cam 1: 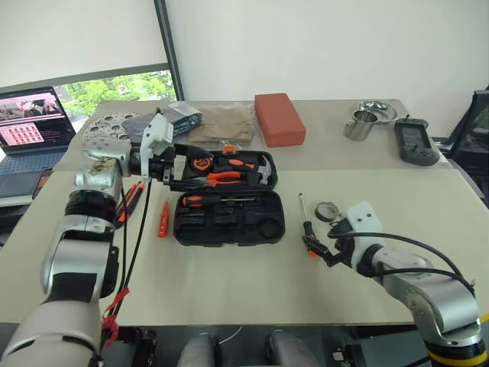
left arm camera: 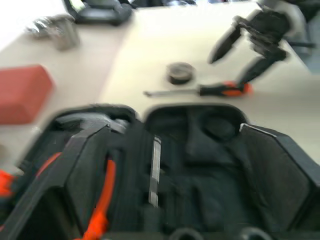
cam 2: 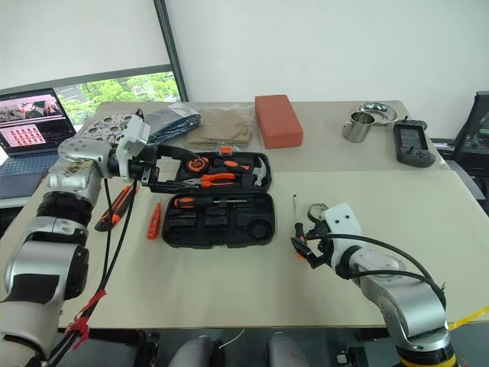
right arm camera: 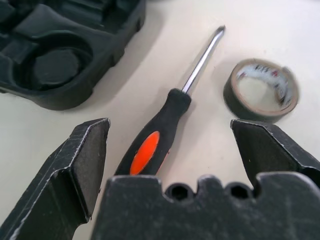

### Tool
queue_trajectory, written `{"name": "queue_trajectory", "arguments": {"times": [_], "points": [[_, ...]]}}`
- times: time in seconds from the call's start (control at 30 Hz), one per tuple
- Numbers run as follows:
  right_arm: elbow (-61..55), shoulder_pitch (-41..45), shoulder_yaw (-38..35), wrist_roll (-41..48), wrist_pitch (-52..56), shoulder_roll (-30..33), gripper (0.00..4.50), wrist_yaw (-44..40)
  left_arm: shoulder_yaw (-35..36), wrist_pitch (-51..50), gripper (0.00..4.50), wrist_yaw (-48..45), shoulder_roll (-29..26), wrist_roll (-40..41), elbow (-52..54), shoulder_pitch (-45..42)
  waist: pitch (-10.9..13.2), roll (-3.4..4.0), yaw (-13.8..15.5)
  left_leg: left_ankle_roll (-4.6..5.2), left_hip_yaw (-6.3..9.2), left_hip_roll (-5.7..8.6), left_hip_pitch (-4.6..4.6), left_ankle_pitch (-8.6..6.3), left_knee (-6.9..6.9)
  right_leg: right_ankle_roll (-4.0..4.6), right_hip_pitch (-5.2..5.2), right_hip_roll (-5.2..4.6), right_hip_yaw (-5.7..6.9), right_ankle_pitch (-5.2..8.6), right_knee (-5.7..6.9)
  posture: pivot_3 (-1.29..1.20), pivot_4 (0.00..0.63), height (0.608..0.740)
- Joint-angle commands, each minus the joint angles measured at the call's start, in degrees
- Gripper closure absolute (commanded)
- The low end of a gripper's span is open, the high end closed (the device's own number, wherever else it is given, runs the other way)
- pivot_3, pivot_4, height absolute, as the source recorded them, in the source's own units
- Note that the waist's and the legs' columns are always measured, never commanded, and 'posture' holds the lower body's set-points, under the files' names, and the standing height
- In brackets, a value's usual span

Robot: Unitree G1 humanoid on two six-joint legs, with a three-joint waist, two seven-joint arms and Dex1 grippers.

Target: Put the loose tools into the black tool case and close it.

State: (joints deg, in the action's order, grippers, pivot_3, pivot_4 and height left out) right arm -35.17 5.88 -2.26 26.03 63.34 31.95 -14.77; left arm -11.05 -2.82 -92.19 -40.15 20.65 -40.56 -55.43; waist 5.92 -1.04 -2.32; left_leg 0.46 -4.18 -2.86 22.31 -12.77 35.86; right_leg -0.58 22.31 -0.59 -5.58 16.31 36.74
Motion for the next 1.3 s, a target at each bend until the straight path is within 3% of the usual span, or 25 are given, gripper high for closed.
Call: {"name": "queue_trajectory", "arguments": {"times": [0.03,0.13,0.23,0.5,0.53,0.8,0.9,1.0,1.13,1.2,1.3], "points": [[-0.65,1.69,0.78,-0.27,4.89,-0.19,0.00,1.28,-7.70,-5.21,0.03,-0.31,-9.04,10.32,13.91,1.84,0.01,0.00,-0.11,0.00,0.09,-0.03,0.03,0.00,0.00,0.02,0.01,0.02,0.00,0.01,0.02,0.00,0.150,0.740],[-0.45,2.30,1.21,-0.44,6.52,-0.39,0.00,1.38,-10.68,-5.32,0.03,-0.31,-13.56,15.61,19.77,2.94,0.02,-0.01,0.03,0.00,0.20,-0.03,0.04,0.00,0.01,0.09,-0.02,0.09,0.00,0.07,0.02,0.00,0.150,0.740],[0.07,2.93,1.42,-0.98,7.10,-0.44,0.67,1.62,-11.89,-3.17,0.00,-0.31,-15.37,18.07,22.47,3.43,0.02,0.01,0.27,0.02,0.27,0.01,0.03,0.01,0.04,-0.11,-0.08,0.08,-0.01,0.33,0.04,0.00,0.150,0.740],[0.12,4.32,0.51,-1.60,9.25,-2.36,3.39,2.47,-15.14,-2.17,0.00,-0.31,-18.07,20.74,24.93,4.16,0.02,0.00,-0.10,0.05,0.34,0.04,0.03,0.03,0.05,-0.09,-0.06,0.22,0.00,0.46,0.11,0.00,0.150,0.740],[0.35,4.86,-0.28,-1.63,9.82,-3.22,3.53,2.99,-15.23,-2.17,0.00,-0.31,-18.23,21.04,25.27,4.34,0.02,0.00,-0.12,0.05,0.35,0.04,0.03,0.03,0.04,-0.07,-0.06,0.23,0.01,0.48,0.12,0.00,0.150,0.740],[-0.21,11.60,-7.27,-1.57,15.76,-11.13,3.53,7.34,-13.75,-2.08,0.00,-0.31,-18.42,21.54,25.86,5.66,0.03,0.02,-0.09,0.05,0.39,0.04,0.02,0.03,0.04,-0.02,-0.04,0.26,0.02,0.51,0.21,0.00,0.150,0.740],[-0.01,13.98,-7.21,-3.07,14.76,-10.59,3.53,8.22,-11.33,-3.27,0.00,-0.31,-17.80,21.53,25.57,6.48,0.05,0.04,-0.08,0.05,0.40,0.04,0.06,0.03,0.04,-0.01,-0.01,0.25,0.02,0.52,0.21,0.00,0.150,0.740],[0.82,16.69,-3.20,-4.60,4.41,-6.79,3.53,3.52,-6.56,-4.70,0.00,-0.20,-17.40,19.69,25.21,9.47,0.07,0.07,-0.10,0.05,0.39,0.05,0.06,0.03,0.02,0.01,0.00,0.25,0.01,0.54,0.20,0.00,0.150,0.740],[4.33,16.36,6.08,-7.34,-9.69,2.68,3.53,-9.32,-0.99,-8.10,0.00,2.46,-18.50,18.48,27.72,15.41,0.12,0.14,-0.44,0.08,0.37,0.04,0.00,0.01,-0.01,0.06,-0.01,0.25,0.01,0.62,0.20,0.00,0.150,0.740],[9.06,17.14,11.90,-10.69,-20.39,7.45,3.53,-17.73,1.76,-8.85,0.00,4.24,-19.70,17.02,29.37,19.73,0.16,0.07,-0.39,0.20,0.40,0.00,-0.05,-0.06,-0.01,0.12,-0.06,0.29,0.06,0.69,0.23,0.00,0.150,0.740],[19.80,22.44,18.41,-15.80,-34.96,9.18,3.53,-26.70,7.84,-12.05,0.00,7.96,-21.40,17.99,33.38,26.35,0.24,0.03,-0.65,0.30,0.39,-0.01,-0.09,-0.12,0.00,0.14,-0.04,0.31,-0.01,0.70,0.25,0.00,0.150,0.740]]}}
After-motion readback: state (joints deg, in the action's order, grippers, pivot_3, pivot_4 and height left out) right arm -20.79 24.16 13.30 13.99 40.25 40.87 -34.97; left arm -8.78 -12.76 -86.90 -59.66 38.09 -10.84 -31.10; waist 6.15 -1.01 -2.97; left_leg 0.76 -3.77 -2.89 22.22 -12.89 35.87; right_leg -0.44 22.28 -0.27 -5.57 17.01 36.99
